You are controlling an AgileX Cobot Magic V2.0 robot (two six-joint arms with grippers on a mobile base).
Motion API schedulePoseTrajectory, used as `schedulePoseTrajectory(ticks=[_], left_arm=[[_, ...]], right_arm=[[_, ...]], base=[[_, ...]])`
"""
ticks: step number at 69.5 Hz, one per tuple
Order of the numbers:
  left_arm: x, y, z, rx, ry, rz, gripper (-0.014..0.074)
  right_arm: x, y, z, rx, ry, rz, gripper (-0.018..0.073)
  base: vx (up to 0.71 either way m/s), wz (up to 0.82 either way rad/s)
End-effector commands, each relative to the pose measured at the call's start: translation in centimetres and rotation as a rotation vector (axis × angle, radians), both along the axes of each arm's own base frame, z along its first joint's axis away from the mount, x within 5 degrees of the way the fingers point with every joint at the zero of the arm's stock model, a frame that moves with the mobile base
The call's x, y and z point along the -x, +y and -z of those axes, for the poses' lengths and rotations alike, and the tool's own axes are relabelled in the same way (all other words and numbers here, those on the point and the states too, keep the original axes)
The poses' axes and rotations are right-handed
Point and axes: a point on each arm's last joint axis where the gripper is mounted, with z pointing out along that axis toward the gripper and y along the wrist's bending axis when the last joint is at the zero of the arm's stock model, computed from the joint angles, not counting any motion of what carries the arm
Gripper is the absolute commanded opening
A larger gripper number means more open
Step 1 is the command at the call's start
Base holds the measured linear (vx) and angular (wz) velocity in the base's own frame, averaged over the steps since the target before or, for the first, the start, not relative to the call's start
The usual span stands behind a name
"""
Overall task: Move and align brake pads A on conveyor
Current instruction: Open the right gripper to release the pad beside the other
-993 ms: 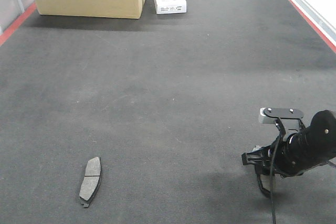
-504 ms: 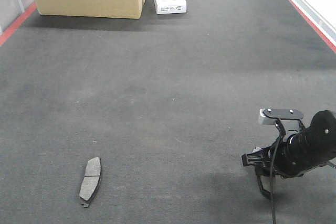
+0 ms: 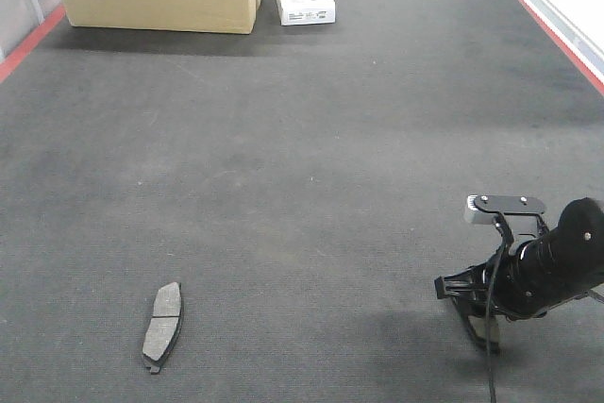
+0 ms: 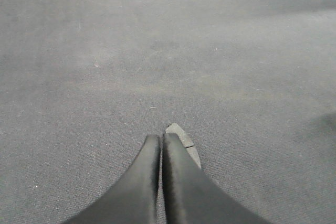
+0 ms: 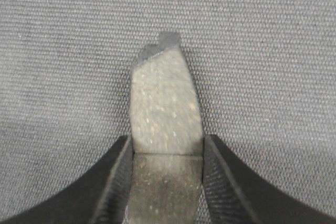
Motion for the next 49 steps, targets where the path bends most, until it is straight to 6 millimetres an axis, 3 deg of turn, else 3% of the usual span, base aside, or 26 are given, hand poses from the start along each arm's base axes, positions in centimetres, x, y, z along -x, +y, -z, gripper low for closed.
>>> schedulePoseTrajectory(ticks=[1,23,37,49], left_arm=[[-0.2,-0.2,-1.4,0.031,-0.086,0.019,-0.0006],[-0.2,-0.2,-1.4,0.031,-0.086,0.019,-0.0006],[-0.2,-0.2,-1.4,0.031,-0.086,0.019,-0.0006],[-0.2,-0.2,-1.4,0.031,-0.086,0.019,-0.0006]], right_arm=[[-0.8,0.0,-2.2,-0.007,-0.11,-0.004,0.0302],[-0.4,0.0,-2.8,-0.011,-0.11,-0.007,0.0342],[1.1,-0.2,-7.0,-0.023,-0.248,-0.013,0.0324],[4.1,-0.6,-11.4,-0.009,-0.362,-0.042,0.0263]], base=[[0.0,0.0],[0.0,0.0],[0.0,0.0],[0.0,0.0]])
